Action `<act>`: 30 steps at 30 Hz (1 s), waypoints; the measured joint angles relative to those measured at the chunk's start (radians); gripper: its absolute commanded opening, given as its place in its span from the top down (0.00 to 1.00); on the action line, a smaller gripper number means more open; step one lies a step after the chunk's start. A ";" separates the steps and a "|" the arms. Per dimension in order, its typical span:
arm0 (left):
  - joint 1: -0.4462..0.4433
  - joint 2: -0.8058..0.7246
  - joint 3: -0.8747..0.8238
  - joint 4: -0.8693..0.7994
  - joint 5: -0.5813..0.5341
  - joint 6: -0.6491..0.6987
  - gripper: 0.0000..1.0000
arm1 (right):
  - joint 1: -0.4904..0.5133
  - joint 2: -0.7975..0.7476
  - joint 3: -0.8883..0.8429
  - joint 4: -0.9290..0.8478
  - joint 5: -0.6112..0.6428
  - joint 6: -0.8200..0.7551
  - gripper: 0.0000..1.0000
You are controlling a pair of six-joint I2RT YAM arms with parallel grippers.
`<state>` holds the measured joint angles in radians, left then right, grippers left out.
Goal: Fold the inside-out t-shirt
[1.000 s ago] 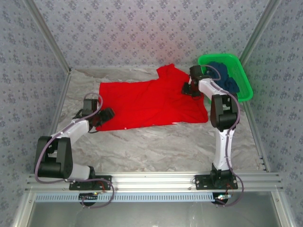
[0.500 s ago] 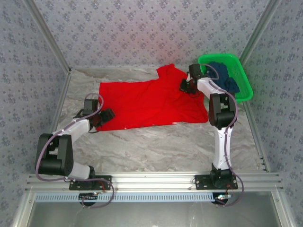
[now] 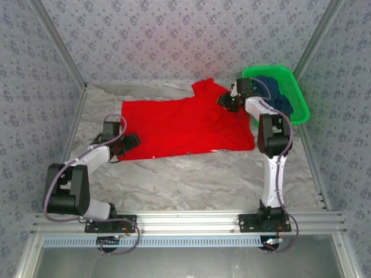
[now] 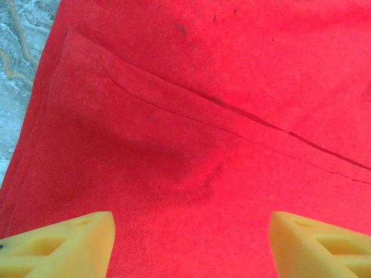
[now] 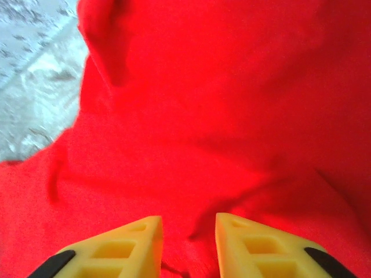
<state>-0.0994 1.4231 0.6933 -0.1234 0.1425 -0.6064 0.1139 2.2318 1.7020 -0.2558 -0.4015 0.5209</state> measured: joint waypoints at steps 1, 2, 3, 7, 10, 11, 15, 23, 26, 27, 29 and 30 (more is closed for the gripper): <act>0.000 0.000 0.000 0.000 0.000 0.002 0.30 | 0.000 -0.026 -0.031 -0.011 0.015 -0.015 0.66; 0.000 0.000 0.000 0.001 0.000 0.003 0.30 | 0.001 -0.068 -0.080 -0.016 0.037 -0.035 0.65; 0.000 0.000 0.000 0.000 0.000 0.004 0.30 | 0.004 -0.111 -0.131 -0.022 0.058 -0.051 0.65; 0.000 0.005 0.000 0.001 0.000 0.004 0.30 | 0.023 -0.282 -0.306 -0.060 0.137 -0.113 0.64; 0.000 0.008 0.000 0.002 0.000 0.003 0.30 | 0.039 -0.378 -0.402 -0.093 0.190 -0.147 0.64; 0.000 0.010 0.000 0.002 0.000 0.003 0.30 | 0.043 -0.400 -0.431 -0.107 0.206 -0.155 0.64; 0.010 0.049 0.000 0.009 0.003 0.002 0.30 | 0.043 -0.410 -0.486 -0.177 0.262 -0.175 0.66; 0.071 0.085 -0.006 0.029 0.038 -0.009 0.31 | 0.010 -0.369 -0.516 -0.296 0.380 -0.190 0.69; 0.077 0.085 -0.019 0.053 0.045 -0.008 0.31 | 0.006 -0.375 -0.522 -0.319 0.424 -0.190 0.69; 0.079 0.085 -0.023 0.061 0.050 -0.008 0.31 | 0.006 -0.375 -0.522 -0.324 0.436 -0.191 0.69; 0.080 0.082 -0.034 0.076 0.054 -0.008 0.31 | 0.009 -0.379 -0.525 -0.338 0.460 -0.194 0.69; 0.080 0.075 -0.043 0.085 0.056 -0.009 0.31 | 0.009 -0.382 -0.529 -0.346 0.474 -0.194 0.69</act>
<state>-0.0193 1.4982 0.6502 -0.0383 0.1989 -0.6151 0.1230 1.8496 1.1732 -0.6014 0.0727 0.3267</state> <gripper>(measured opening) 0.688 0.308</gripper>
